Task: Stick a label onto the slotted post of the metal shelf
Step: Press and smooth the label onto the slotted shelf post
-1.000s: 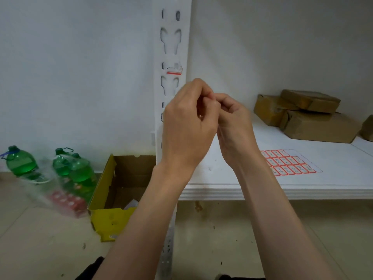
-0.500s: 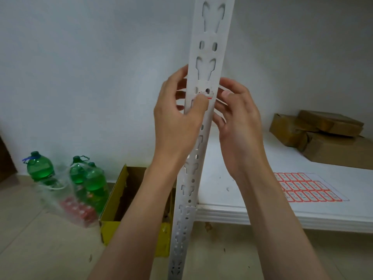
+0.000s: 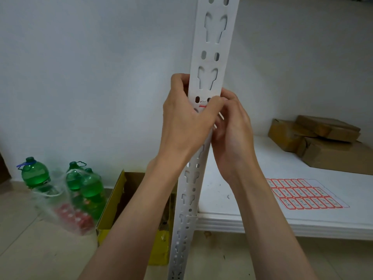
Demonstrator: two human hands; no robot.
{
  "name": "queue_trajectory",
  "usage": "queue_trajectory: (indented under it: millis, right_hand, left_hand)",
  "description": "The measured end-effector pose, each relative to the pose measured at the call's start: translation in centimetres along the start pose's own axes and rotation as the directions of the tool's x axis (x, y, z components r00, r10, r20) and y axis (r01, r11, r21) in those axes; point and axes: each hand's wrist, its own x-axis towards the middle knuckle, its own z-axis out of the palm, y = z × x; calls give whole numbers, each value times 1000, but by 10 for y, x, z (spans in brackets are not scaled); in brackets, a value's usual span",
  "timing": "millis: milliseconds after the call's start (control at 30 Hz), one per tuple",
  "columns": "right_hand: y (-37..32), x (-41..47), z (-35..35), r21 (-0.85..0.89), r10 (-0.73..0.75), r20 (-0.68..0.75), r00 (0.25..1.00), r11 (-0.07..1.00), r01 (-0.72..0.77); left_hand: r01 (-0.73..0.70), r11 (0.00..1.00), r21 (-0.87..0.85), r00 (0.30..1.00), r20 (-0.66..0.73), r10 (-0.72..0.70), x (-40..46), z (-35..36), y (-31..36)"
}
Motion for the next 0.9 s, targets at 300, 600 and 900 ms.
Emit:
queue_trajectory:
  millis: [300,600,900]
  right_hand:
    - [4,2,3,21,20,14,1000,1000,-21]
    - [8,3,2,-18,39,5,999,999,-39]
    - [11,2,1,-48,17,37,999,999,-15]
  left_hand:
    - [129,967,-221,991,69,-116,2,5,2]
    - [163,947,-279,982,142,-127,3,1,2]
    - [167,948,-272,980,156,-127,4,1,-2]
